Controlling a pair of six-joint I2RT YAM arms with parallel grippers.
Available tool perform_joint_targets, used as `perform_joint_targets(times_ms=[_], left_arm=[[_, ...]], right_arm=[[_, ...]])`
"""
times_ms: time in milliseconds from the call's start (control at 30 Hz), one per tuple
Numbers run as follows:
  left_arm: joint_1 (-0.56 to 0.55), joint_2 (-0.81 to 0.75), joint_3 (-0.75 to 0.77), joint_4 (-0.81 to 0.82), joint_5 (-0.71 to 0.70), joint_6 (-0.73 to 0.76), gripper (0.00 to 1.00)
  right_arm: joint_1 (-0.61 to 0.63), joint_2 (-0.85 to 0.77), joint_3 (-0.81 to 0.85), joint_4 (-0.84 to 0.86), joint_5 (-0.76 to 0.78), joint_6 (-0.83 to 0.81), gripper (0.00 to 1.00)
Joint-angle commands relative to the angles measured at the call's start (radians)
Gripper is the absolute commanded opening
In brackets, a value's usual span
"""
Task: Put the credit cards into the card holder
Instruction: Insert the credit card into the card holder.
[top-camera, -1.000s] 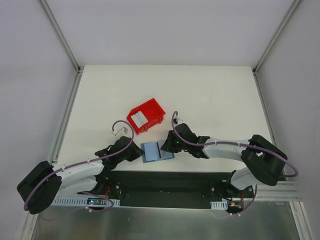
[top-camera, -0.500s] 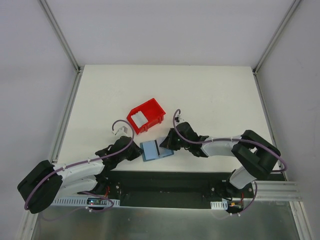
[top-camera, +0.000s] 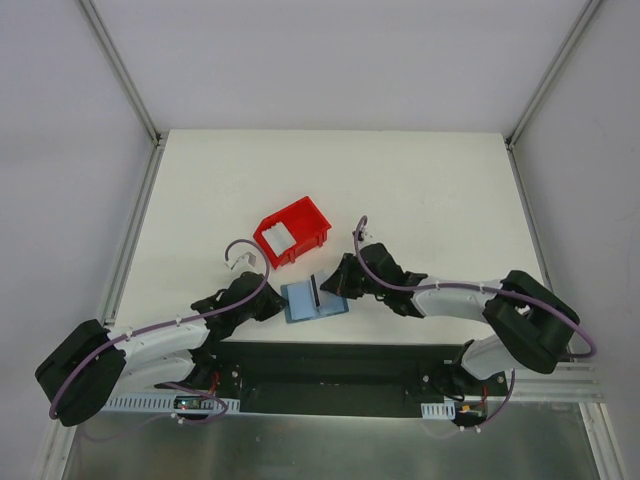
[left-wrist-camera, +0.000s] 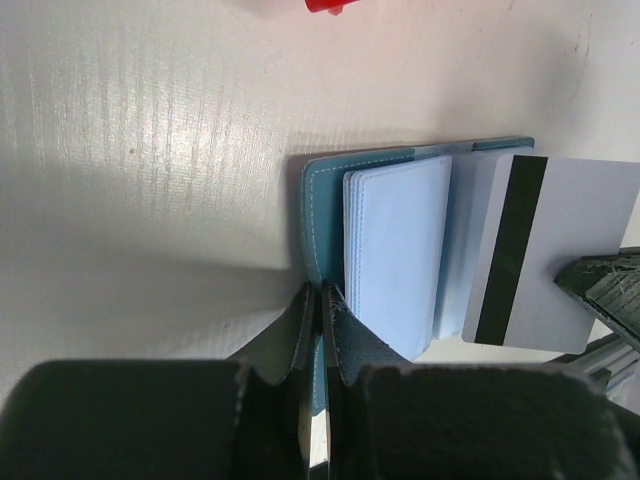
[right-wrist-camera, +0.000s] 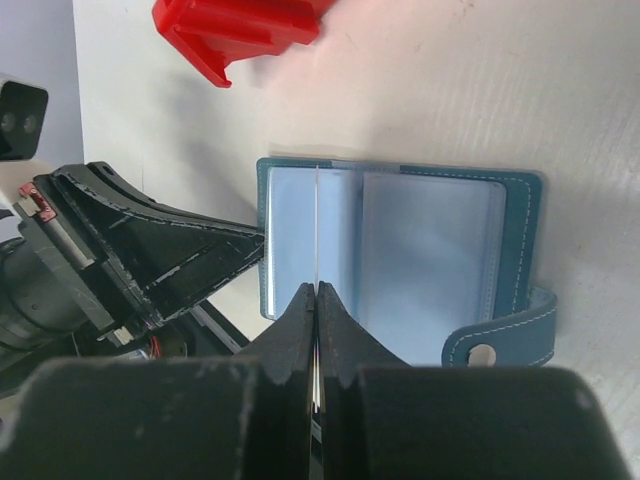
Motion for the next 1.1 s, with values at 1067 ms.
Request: perform_joint_targets(times_ms=[1067], left_arm=[[-0.007,0.008,-0.019,-0.135,-0.02,0.036,0.0]], right_arm=[[0.061,0.151,0.031,-0.059,0.016,0.017,0.0]])
